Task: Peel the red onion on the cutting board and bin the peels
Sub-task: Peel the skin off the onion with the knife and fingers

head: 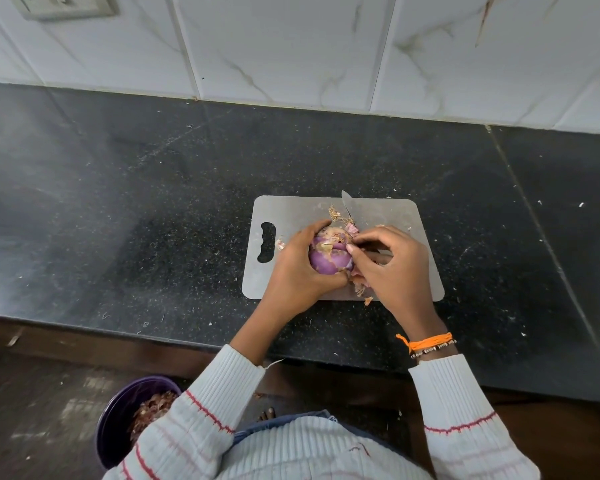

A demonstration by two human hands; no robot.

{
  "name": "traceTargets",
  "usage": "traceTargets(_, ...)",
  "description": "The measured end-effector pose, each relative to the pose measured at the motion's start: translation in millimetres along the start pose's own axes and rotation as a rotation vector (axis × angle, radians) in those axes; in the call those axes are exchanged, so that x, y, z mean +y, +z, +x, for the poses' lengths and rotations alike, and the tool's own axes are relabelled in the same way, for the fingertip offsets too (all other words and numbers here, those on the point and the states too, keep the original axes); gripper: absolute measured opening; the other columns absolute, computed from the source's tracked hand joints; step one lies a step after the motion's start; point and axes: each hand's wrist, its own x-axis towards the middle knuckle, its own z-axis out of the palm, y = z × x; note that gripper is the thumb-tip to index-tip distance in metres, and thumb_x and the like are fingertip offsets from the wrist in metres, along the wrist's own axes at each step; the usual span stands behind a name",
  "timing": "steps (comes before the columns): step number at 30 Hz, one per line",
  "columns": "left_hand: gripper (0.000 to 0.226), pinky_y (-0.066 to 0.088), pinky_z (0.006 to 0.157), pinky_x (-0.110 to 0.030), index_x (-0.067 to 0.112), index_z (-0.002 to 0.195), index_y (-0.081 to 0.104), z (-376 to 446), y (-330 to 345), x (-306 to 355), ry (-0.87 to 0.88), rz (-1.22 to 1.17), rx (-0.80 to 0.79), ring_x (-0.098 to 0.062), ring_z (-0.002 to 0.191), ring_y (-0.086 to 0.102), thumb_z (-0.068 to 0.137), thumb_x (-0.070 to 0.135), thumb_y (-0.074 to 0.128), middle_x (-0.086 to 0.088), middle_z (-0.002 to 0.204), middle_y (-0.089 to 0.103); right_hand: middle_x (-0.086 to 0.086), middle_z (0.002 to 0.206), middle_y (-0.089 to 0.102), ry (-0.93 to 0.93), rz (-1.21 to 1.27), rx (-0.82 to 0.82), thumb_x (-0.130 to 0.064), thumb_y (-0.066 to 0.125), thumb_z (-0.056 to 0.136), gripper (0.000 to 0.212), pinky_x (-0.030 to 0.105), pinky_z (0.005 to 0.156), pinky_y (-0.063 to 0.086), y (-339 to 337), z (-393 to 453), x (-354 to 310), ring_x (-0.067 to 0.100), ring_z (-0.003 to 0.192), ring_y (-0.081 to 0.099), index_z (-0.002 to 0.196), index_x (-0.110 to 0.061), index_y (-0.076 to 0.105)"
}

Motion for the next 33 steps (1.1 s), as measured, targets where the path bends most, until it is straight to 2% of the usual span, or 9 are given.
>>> traceTargets(4, 0.075, 0.054, 0.086, -0.027, 0.022, 0.129, 0.047, -0.2, 0.0, -0.4, -0.008, 0.005, -0.006, -0.009, 0.097, 0.062, 0.064, 0.007, 0.08, 0.009, 0.109, 0.055, 0.004, 0.083, 0.068, 0.019, -0.004, 0.017, -0.004, 0.068, 0.078, 0.007, 0.023, 0.069, 0.055, 0.7, -0.4, -0.2, 0.011, 0.079, 0.063, 0.083, -0.007, 0.07)
traceTargets(8, 0.074, 0.055, 0.086, -0.027, 0.023, 0.129, 0.047, -0.2, -1.0, -1.0, -0.007, 0.018, -0.003, -0.01, 0.098, 0.062, 0.064, 0.01, 0.081, 0.009, 0.109, 0.055, 0.003, 0.085, 0.067, 0.138, 0.106, 0.011, -0.006, 0.065, 0.083, 0.007, 0.008, 0.069, 0.048, -0.9, -1.5, -0.7, 0.003, 0.078, 0.062, 0.087, -0.008, 0.07)
traceTargets(11, 0.074, 0.055, 0.085, -0.027, 0.023, 0.129, 0.047, -0.3, -1.1, -0.1, -0.001, 0.023, -0.002, -0.01, 0.097, 0.062, 0.064, 0.011, 0.081, 0.012, 0.107, 0.054, 0.003, 0.083, 0.069, 0.132, 0.114, 0.004, -0.014, 0.071, 0.08, 0.007, 0.014, 0.07, 0.051, 0.4, -0.7, -0.8, 0.008, 0.08, 0.064, 0.084, -0.009, 0.071)
traceTargets(13, 0.075, 0.055, 0.084, -0.026, 0.023, 0.13, 0.046, -0.5, -0.9, 0.3, 0.001, 0.026, -0.003, -0.011, 0.097, 0.061, 0.064, 0.012, 0.081, 0.01, 0.109, 0.055, 0.003, 0.082, 0.068, 0.099, 0.079, -0.001, -0.012, 0.072, 0.078, 0.005, 0.016, 0.071, 0.051, 1.8, -0.2, 0.5, 0.01, 0.081, 0.063, 0.082, -0.009, 0.071)
traceTargets(17, 0.074, 0.055, 0.083, -0.024, 0.023, 0.128, 0.048, -1.8, -0.8, 1.9, 0.002, 0.017, -0.001, -0.008, 0.094, 0.062, 0.064, 0.011, 0.081, 0.018, 0.104, 0.053, 0.002, 0.085, 0.067, 0.114, 0.075, -0.006, -0.008, 0.069, 0.079, 0.004, 0.011, 0.072, 0.048, 1.9, -0.3, 1.8, 0.007, 0.083, 0.061, 0.083, -0.009, 0.071)
traceTargets(24, 0.073, 0.055, 0.082, -0.023, 0.024, 0.128, 0.048, -3.5, 0.0, 1.6, 0.004, 0.013, -0.002, -0.009, 0.093, 0.062, 0.064, 0.011, 0.081, 0.016, 0.105, 0.054, 0.002, 0.087, 0.064, 0.17, 0.102, -0.004, -0.007, 0.066, 0.082, 0.005, 0.005, 0.072, 0.045, 1.9, -2.2, 1.3, 0.002, 0.082, 0.058, 0.087, -0.009, 0.068)
traceTargets(29, 0.068, 0.05, 0.069, -0.011, 0.022, 0.124, 0.05, -5.5, 0.8, 5.0, -0.013, -0.035, -0.011, 0.006, 0.08, 0.062, 0.065, 0.004, 0.079, 0.019, 0.098, 0.056, 0.002, 0.082, 0.063, 0.171, 0.111, 0.068, -0.002, 0.069, 0.078, 0.005, 0.002, 0.065, 0.044, 0.8, -3.3, -1.3, -0.007, 0.075, 0.06, 0.082, -0.005, 0.068)
traceTargets(33, 0.064, 0.052, 0.07, -0.015, 0.024, 0.12, 0.05, -5.4, 3.0, 4.4, -0.06, -0.128, -0.031, -0.002, 0.083, 0.065, 0.067, 0.002, 0.079, 0.017, 0.1, 0.058, -0.003, 0.075, 0.063, 0.201, 0.092, 0.108, -0.005, 0.071, 0.077, 0.004, 0.005, 0.061, 0.048, 1.5, -4.3, -1.1, -0.003, 0.065, 0.06, 0.078, -0.004, 0.066)
